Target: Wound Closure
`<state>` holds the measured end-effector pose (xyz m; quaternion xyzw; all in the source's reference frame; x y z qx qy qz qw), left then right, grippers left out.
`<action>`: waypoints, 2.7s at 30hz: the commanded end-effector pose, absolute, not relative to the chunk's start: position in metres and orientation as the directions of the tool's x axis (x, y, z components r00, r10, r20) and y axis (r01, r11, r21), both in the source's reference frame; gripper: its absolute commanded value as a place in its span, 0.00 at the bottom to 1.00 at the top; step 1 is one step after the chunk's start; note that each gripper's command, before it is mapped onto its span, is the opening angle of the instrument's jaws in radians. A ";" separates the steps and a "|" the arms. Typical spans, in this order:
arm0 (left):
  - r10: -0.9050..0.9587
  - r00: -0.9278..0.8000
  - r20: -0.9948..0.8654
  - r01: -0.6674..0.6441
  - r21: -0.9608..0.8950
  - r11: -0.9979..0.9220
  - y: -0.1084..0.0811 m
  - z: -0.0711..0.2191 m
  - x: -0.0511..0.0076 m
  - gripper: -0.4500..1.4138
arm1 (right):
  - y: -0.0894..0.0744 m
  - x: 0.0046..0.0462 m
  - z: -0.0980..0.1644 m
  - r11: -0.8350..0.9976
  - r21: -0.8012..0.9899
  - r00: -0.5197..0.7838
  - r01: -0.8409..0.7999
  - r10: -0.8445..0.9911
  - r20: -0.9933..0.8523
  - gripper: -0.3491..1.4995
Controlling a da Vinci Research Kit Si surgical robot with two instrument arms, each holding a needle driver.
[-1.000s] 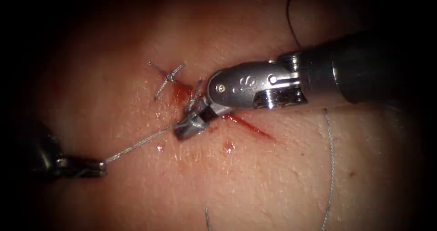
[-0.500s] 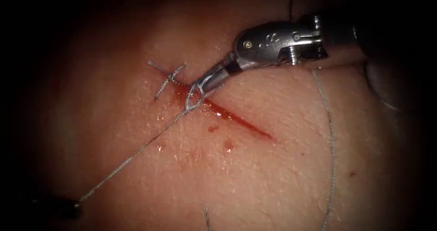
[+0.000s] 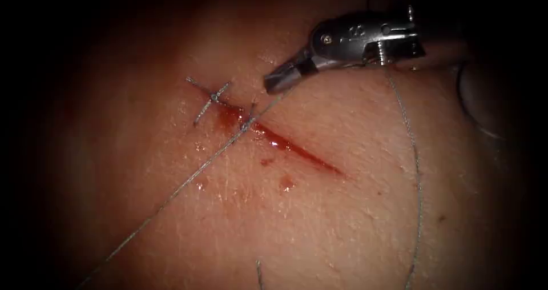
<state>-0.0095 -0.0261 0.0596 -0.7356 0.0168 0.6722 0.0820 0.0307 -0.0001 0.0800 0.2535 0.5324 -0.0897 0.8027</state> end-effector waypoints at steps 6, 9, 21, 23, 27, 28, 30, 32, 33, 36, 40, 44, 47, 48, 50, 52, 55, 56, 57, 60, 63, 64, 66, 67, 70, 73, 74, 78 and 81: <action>0.096 0.096 -0.991 -0.134 -0.108 -0.985 -0.028 0.060 -0.0098 0.00 | 0.002 0.0302 0.082 0.878 0.309 0.435 0.365 0.133 -0.890 0.00; 0.100 0.095 -0.990 -0.134 -0.112 -0.985 -0.028 0.060 -0.0096 0.00 | 0.002 0.0300 0.082 0.887 0.303 0.441 0.349 0.130 -0.888 0.00; 0.122 0.088 -0.989 -0.133 -0.133 -0.982 -0.031 0.062 -0.0091 0.00 | 0.002 0.0298 0.084 0.910 0.280 0.483 0.307 0.104 -0.869 0.00; 0.125 0.087 -0.988 -0.134 -0.136 -0.982 -0.032 0.062 -0.0090 0.00 | 0.002 0.0296 0.084 0.913 0.273 0.490 0.302 0.096 -0.866 0.00; 0.131 0.084 -0.988 -0.133 -0.141 -0.981 -0.033 0.061 -0.0087 0.00 | 0.002 0.0293 0.085 0.919 0.259 0.505 0.297 0.080 -0.859 0.00; 0.135 0.084 -0.987 -0.133 -0.145 -0.980 -0.033 0.061 -0.0086 0.00 | 0.002 0.0292 0.085 0.921 0.251 0.509 0.297 0.069 -0.858 0.00; 0.137 0.081 -0.987 -0.133 -0.146 -0.980 -0.034 0.062 -0.0086 0.00 | 0.002 0.0291 0.085 0.926 0.242 0.514 0.290 0.063 -0.856 0.00; 0.139 0.081 -0.987 -0.133 -0.149 -0.980 -0.034 0.062 -0.0086 0.00 | 0.002 0.0289 0.085 0.927 0.235 0.520 0.291 0.053 -0.852 0.00; 0.138 0.078 -0.987 -0.132 -0.147 -0.980 -0.035 0.062 -0.0085 0.00 | 0.002 0.0289 0.085 0.927 0.232 0.522 0.294 0.048 -0.852 0.00; 0.141 0.078 -0.987 -0.132 -0.151 -0.980 -0.035 0.062 -0.0080 0.00 | 0.002 0.0287 0.085 0.928 0.228 0.520 0.296 0.043 -0.853 0.00; 0.142 0.073 -0.987 -0.143 -0.151 -0.978 -0.035 0.062 -0.0070 0.00 | 0.001 0.0291 0.085 0.923 0.231 0.520 0.308 0.040 -0.853 0.00; 0.146 0.071 -0.987 -0.149 -0.155 -0.977 -0.035 0.061 -0.0064 0.00 | 0.000 0.0295 0.085 0.918 0.237 0.500 0.319 0.049 -0.865 0.00; 0.154 0.071 -0.986 -0.149 -0.163 -0.975 -0.035 0.061 -0.0059 0.00 | -0.001 0.0298 0.084 0.919 0.237 0.493 0.316 0.055 -0.868 0.00; 0.157 0.071 -0.985 -0.151 -0.166 -0.975 -0.035 0.060 -0.0058 0.00 | -0.001 0.0299 0.084 0.919 0.238 0.491 0.315 0.057 -0.869 0.00; 0.167 0.070 -0.983 -0.154 -0.176 -0.972 -0.034 0.060 -0.0054 0.00 | -0.001 0.0300 0.084 0.918 0.240 0.490 0.317 0.058 -0.870 0.00; 0.170 0.070 -0.983 -0.156 -0.179 -0.971 -0.034 0.059 -0.0051 0.00 | -0.001 0.0301 0.084 0.921 0.238 0.485 0.309 0.062 -0.872 0.00; 0.166 0.068 -0.984 -0.158 -0.175 -0.972 -0.034 0.059 -0.0047 0.00 | -0.001 0.0303 0.084 0.924 0.237 0.475 0.301 0.070 -0.877 0.00; 0.167 0.068 -0.984 -0.159 -0.176 -0.971 -0.034 0.059 -0.0045 0.00 | -0.002 0.0304 0.084 0.924 0.237 0.475 0.301 0.071 -0.877 0.00; 0.164 0.067 -0.984 -0.160 -0.173 -0.972 -0.034 0.059 -0.0045 0.00 | -0.002 0.0305 0.083 0.926 0.236 0.477 0.295 0.072 -0.876 0.00; 0.158 0.065 -0.985 -0.163 -0.167 -0.972 -0.034 0.058 -0.0045 0.00 | -0.002 0.0306 0.083 0.928 0.235 0.478 0.290 0.072 -0.875 0.00; 0.156 0.064 -0.986 -0.166 -0.165 -0.972 -0.034 0.058 -0.0048 0.00 | -0.002 0.0307 0.083 0.941 0.222 0.478 0.254 0.077 -0.875 0.20; 0.158 0.062 -0.986 -0.169 -0.166 -0.971 -0.033 0.058 -0.0049 0.00 | -0.002 0.0307 0.083 0.948 0.216 0.482 0.236 0.079 -0.873 0.35; 0.155 0.062 -0.986 -0.170 -0.163 -0.972 -0.033 0.057 -0.0052 0.00 | -0.001 0.0305 0.083 0.960 0.211 0.487 0.182 0.098 -0.868 0.67; 0.156 0.063 -0.986 -0.168 -0.165 -0.972 -0.033 0.057 -0.0053 0.00 | -0.001 0.0304 0.083 0.964 0.215 0.486 0.159 0.113 -0.867 0.74; 0.151 0.064 -0.986 -0.166 -0.160 -0.973 -0.033 0.056 -0.0056 0.00 | 0.000 0.0298 0.082 0.969 0.231 0.490 0.093 0.157 -0.858 0.86; 0.141 0.065 -0.988 -0.163 -0.150 -0.975 -0.032 0.055 -0.0061 0.00 | 0.002 0.0283 0.081 0.967 0.255 0.491 0.007 0.219 -0.843 0.89; 0.141 0.066 -0.988 -0.162 -0.150 -0.975 -0.031 0.055 -0.0063 0.00 | 0.003 0.0280 0.081 0.966 0.258 0.490 -0.018 0.234 -0.840 0.89; 0.123 0.064 -0.990 -0.164 -0.132 -0.978 -0.029 0.054 -0.0072 0.00 | 0.005 0.0267 0.079 0.952 0.260 0.480 -0.163 0.307 -0.822 0.89; 0.118 0.065 -0.991 -0.166 -0.128 -0.978 -0.027 0.053 -0.0084 0.00 | 0.005 0.0259 0.077 0.934 0.258 0.477 -0.248 0.350 -0.806 0.88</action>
